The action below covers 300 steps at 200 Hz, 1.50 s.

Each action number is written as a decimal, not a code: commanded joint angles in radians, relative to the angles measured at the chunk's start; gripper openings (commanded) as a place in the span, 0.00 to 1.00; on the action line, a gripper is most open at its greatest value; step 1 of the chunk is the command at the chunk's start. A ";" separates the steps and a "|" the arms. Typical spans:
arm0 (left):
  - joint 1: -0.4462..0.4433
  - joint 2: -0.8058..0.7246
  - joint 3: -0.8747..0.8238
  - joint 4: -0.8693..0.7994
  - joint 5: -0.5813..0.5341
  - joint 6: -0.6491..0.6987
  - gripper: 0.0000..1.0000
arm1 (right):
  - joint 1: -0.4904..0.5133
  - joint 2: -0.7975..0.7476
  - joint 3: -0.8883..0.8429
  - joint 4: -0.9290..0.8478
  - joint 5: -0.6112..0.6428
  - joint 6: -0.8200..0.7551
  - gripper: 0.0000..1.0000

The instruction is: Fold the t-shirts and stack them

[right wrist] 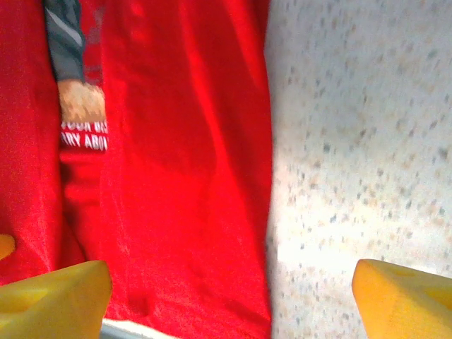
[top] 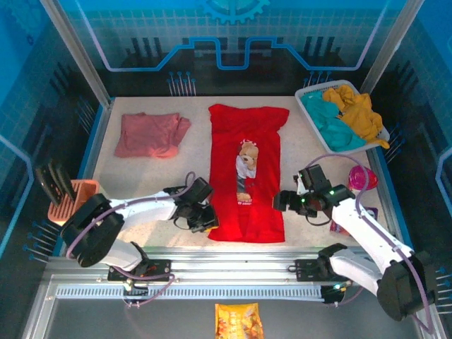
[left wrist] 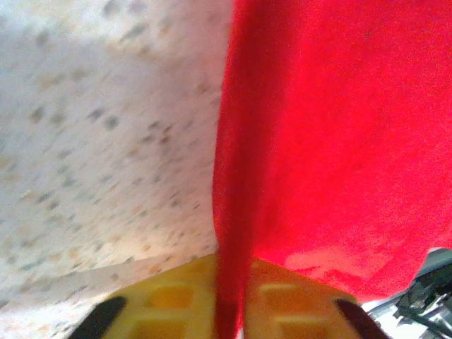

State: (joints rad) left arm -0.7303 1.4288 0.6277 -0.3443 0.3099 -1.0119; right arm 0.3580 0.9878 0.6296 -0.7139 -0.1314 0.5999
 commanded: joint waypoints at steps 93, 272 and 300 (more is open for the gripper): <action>0.000 -0.073 -0.077 0.011 0.101 -0.009 0.48 | 0.154 -0.049 -0.161 -0.061 -0.053 0.170 0.63; -0.008 -0.033 -0.036 -0.008 0.033 0.038 0.26 | 0.241 0.020 -0.242 0.084 -0.082 0.256 0.44; -0.011 -0.036 -0.037 -0.005 0.031 0.030 0.20 | 0.265 0.040 -0.235 0.105 -0.085 0.275 0.38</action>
State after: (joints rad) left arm -0.7315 1.3869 0.5690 -0.3351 0.3523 -0.9913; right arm 0.5804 0.9985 0.4072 -0.6697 -0.1581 0.8394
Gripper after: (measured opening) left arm 0.216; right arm 0.398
